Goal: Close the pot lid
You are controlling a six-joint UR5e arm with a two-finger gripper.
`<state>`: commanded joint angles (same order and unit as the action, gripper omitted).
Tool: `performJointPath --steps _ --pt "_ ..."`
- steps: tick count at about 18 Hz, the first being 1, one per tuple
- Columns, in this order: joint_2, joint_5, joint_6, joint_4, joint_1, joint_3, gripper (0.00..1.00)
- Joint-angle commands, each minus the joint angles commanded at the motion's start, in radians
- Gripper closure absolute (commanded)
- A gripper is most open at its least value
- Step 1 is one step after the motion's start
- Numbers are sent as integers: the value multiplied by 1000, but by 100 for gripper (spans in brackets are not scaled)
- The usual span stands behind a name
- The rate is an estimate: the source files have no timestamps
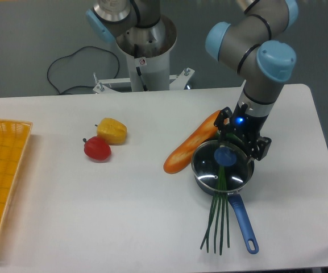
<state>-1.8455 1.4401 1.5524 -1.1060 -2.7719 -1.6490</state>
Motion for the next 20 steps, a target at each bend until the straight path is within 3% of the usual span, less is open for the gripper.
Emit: performJointPath --steps 4,11,15,17,20 --pt "40 86 0 -47 15 -2 0" --pt "118 100 -3 -109 51 -26 0" --pt "132 166 5 -152 52 -26 0" --pt "140 171 5 -192 54 -26 0" --pt "150 169 8 -207 45 -26 0"
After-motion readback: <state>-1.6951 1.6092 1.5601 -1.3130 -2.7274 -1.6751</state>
